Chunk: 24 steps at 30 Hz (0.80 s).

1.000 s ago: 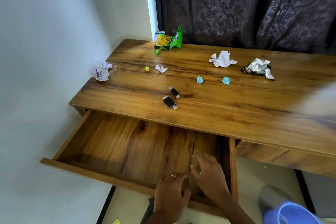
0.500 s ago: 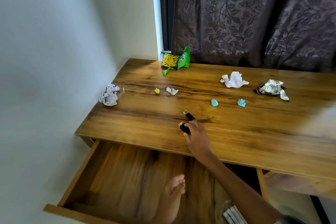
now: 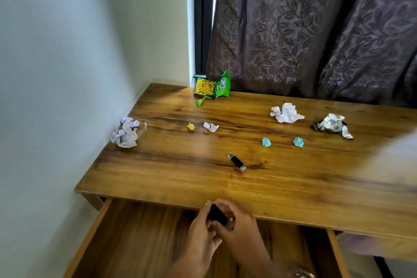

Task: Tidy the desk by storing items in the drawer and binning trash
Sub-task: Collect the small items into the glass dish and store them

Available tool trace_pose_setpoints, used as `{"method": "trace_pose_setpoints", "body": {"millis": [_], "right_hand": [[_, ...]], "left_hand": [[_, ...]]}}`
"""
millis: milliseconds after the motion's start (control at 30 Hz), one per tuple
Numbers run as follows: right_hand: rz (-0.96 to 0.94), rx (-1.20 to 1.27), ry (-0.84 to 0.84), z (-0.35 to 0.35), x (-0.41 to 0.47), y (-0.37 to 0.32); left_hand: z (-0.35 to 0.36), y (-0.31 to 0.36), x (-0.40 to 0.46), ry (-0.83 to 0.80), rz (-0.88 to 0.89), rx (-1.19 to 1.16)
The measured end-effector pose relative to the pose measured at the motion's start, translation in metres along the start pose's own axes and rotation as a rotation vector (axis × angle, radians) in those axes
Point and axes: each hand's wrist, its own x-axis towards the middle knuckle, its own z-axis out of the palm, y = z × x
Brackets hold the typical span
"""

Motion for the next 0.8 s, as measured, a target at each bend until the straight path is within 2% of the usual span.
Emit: {"method": "trace_pose_setpoints", "body": {"millis": [133,433,633,733,800], "right_hand": [[-0.033,-0.061,0.012,0.001,-0.003,-0.004],[-0.067,-0.254,0.284,-0.05,0.09,-0.009],[0.008,-0.511,0.147,-0.028,0.139,0.032],[-0.043,-0.649,0.238,-0.014,0.131,0.045],[-0.056,-0.594,0.269,-0.013,0.125,0.045]], "left_hand": [[-0.004,0.002,-0.001,-0.04,-0.065,-0.072],[-0.02,0.014,0.0,-0.079,-0.103,-0.091],[-0.034,0.013,-0.004,-0.099,-0.118,-0.091],[-0.038,0.014,-0.006,-0.114,-0.115,-0.088],[-0.04,0.016,-0.005,-0.11,-0.107,-0.081]]}}
